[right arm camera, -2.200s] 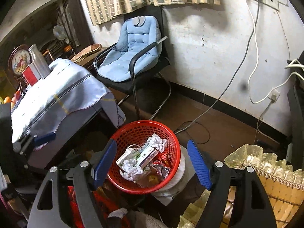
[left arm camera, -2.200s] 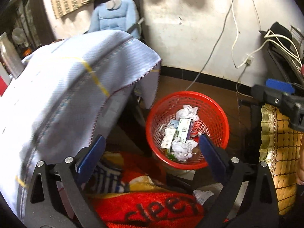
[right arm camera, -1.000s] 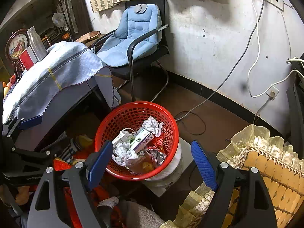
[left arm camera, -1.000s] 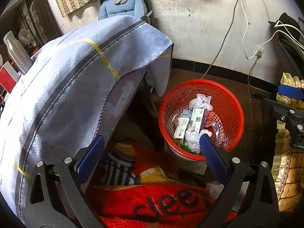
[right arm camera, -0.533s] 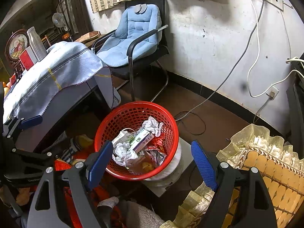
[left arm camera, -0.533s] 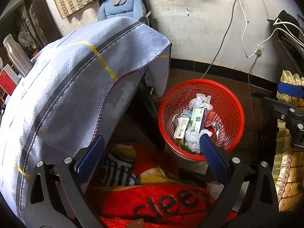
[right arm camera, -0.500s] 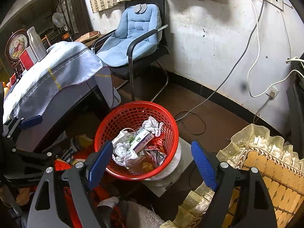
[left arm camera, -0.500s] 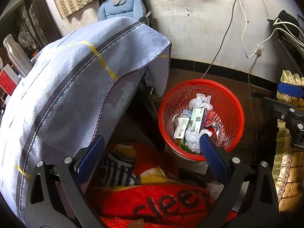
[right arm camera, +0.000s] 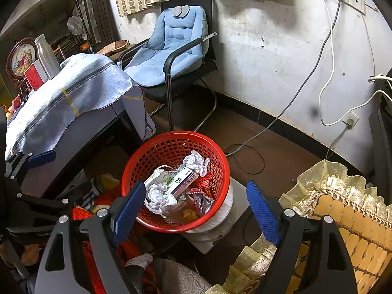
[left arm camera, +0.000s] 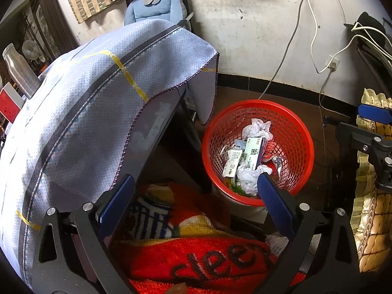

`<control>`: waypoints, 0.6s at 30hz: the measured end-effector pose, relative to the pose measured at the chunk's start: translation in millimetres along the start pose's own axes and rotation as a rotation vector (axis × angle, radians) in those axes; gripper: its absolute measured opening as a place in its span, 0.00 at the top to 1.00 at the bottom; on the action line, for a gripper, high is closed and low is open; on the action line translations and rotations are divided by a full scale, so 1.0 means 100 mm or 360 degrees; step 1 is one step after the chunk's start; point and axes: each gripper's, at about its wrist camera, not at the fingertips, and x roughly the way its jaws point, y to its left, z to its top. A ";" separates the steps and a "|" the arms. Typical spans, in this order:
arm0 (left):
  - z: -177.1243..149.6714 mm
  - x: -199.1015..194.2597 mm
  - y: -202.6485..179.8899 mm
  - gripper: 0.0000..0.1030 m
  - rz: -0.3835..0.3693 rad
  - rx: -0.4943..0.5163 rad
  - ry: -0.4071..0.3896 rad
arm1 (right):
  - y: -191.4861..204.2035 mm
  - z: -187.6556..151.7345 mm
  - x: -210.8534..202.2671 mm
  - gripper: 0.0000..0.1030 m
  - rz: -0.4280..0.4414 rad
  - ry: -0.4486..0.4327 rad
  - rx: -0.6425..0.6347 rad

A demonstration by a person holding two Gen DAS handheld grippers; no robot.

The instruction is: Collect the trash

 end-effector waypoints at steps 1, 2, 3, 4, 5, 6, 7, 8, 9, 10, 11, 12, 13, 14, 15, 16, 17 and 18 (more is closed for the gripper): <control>0.00 0.01 0.00 0.07 -0.0002 0.0000 0.0003 | 0.00 0.00 0.00 0.20 0.0000 0.0000 0.0000; -0.01 0.01 0.00 0.07 -0.0004 0.0000 0.0005 | 0.00 0.00 0.00 0.20 0.0001 -0.0001 0.0001; -0.01 0.02 0.00 0.07 -0.0006 -0.0002 0.0007 | 0.00 0.00 0.00 0.20 0.0001 0.0000 0.0001; -0.02 0.02 0.00 0.07 -0.0008 -0.0002 0.0009 | 0.00 0.00 0.00 0.20 0.0002 0.0001 0.0000; -0.02 0.02 0.00 0.07 -0.0009 -0.0001 0.0010 | 0.00 0.00 0.00 0.20 0.0002 0.0000 0.0000; -0.02 0.02 -0.01 0.07 -0.0011 0.0000 0.0012 | 0.00 0.00 0.00 0.20 0.0000 0.0000 0.0000; -0.02 0.03 -0.01 0.07 -0.0013 0.0001 0.0014 | 0.00 0.00 0.00 0.20 0.0000 0.0000 0.0000; -0.02 0.03 -0.01 0.07 -0.0014 0.0003 0.0016 | 0.00 0.00 0.00 0.20 0.0001 -0.0001 0.0002; -0.02 0.04 -0.02 0.07 -0.0015 0.0005 0.0019 | 0.00 0.00 0.00 0.20 0.0001 -0.0001 0.0002; -0.02 0.04 -0.02 0.07 -0.0016 0.0007 0.0020 | 0.00 0.00 0.00 0.20 0.0002 0.0000 0.0005; -0.03 0.04 -0.02 0.07 -0.0017 0.0009 0.0020 | -0.01 0.00 0.00 0.20 0.0004 0.0001 0.0008; -0.03 0.04 -0.03 0.07 -0.0017 0.0011 0.0021 | -0.01 -0.01 0.01 0.20 0.0005 0.0001 0.0011; -0.03 0.04 -0.03 0.07 -0.0018 0.0013 0.0021 | -0.01 -0.02 0.01 0.20 0.0006 0.0002 0.0014; -0.03 0.04 -0.04 0.07 -0.0020 0.0015 0.0021 | -0.01 -0.02 0.01 0.20 0.0005 0.0002 0.0013; -0.03 0.04 -0.04 0.07 -0.0022 0.0016 0.0022 | -0.01 -0.02 0.01 0.20 0.0007 0.0002 0.0014; -0.03 0.04 -0.05 0.07 -0.0025 0.0018 0.0024 | -0.01 -0.01 0.01 0.20 0.0006 0.0002 0.0012; -0.03 0.05 -0.05 0.07 -0.0026 0.0019 0.0027 | -0.01 -0.01 0.01 0.20 0.0006 0.0001 0.0011; -0.03 0.05 -0.05 0.07 -0.0028 0.0022 0.0030 | -0.01 -0.01 0.01 0.19 0.0005 0.0002 0.0010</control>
